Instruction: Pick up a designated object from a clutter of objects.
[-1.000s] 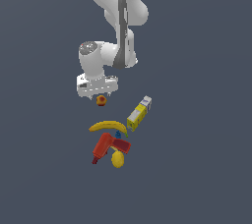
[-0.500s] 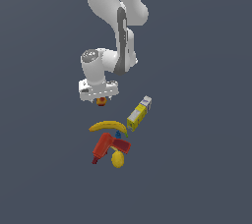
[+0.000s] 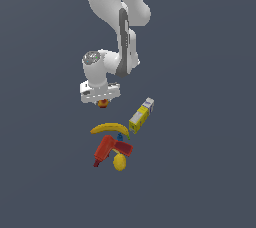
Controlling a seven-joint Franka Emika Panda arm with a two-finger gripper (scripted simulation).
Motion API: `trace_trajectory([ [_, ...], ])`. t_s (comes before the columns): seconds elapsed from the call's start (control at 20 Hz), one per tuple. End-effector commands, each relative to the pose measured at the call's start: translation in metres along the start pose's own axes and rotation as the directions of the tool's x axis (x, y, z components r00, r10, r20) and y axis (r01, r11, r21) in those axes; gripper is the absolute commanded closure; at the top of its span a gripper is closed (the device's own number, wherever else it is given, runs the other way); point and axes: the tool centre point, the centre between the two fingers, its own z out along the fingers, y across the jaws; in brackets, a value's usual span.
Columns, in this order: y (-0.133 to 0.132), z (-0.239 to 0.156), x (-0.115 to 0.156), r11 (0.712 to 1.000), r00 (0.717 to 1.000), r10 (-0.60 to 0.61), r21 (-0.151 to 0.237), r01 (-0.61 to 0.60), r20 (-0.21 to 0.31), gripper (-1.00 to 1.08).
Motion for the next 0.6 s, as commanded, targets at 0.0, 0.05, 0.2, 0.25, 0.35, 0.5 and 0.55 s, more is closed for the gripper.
trace_trajectory([
  [0.0, 0.0, 0.0, 0.0, 1.0, 1.0, 0.0, 0.0, 0.0, 0.001, 1.08],
  [0.05, 0.0, 0.0, 0.0, 1.0, 1.0, 0.0, 0.0, 0.0, 0.001, 1.08],
  [0.2, 0.0, 0.0, 0.0, 1.0, 1.0, 0.0, 0.0, 0.0, 0.0, 1.08],
  [0.25, 0.0, -0.001, 0.0, 1.0, 1.0, 0.0, 0.0, 0.0, 0.0, 1.08],
  [0.35, 0.0, -0.003, 0.002, 1.0, 1.0, 0.0, 0.0, 0.0, 0.0, 1.08],
  [0.5, 0.001, -0.01, 0.005, 1.0, 1.0, 0.0, 0.0, 0.0, 0.0, 1.08],
  [0.55, 0.001, -0.013, 0.007, 1.0, 1.0, 0.0, 0.0, 0.0, 0.0, 1.08],
])
